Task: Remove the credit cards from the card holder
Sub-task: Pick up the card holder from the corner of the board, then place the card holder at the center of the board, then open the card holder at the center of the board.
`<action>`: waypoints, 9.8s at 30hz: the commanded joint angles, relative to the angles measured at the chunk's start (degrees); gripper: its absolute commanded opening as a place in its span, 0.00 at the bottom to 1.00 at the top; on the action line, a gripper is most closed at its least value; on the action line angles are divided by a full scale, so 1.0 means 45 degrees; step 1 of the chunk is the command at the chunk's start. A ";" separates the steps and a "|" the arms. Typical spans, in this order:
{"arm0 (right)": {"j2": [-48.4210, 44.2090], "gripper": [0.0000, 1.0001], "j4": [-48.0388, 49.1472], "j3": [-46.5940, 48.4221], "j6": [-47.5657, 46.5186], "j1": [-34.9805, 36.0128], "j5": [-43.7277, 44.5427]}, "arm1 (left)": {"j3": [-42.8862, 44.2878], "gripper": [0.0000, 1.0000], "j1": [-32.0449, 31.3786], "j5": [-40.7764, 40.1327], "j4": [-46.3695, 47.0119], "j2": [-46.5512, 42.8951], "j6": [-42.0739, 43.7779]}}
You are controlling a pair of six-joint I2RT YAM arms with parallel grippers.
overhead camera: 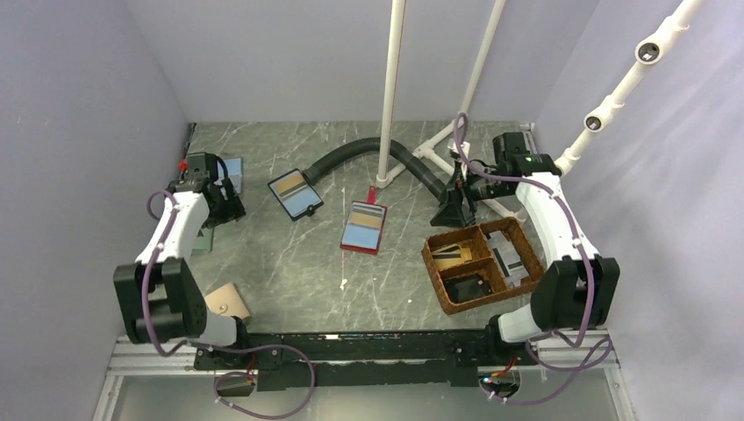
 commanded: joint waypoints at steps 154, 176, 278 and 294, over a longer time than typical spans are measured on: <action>0.3130 0.66 0.9057 -0.3995 0.3103 1.1723 0.8473 | -0.8462 0.00 -0.9295 0.8783 0.9776 0.0275 -0.9857; 0.3959 0.53 0.8603 -0.3353 0.3151 1.1985 0.8266 | -0.8479 0.00 -0.9324 0.9055 1.0251 0.0352 -0.9849; 0.1007 0.69 0.2709 -0.2811 0.1033 0.2791 -0.0431 | 0.3127 0.79 -1.8621 -0.4799 -0.2753 0.6055 -0.8064; 0.0817 0.68 0.2904 -0.3079 0.1102 0.2543 -0.0522 | 0.3821 0.38 -1.8505 -0.5469 -0.2961 0.8006 -0.7476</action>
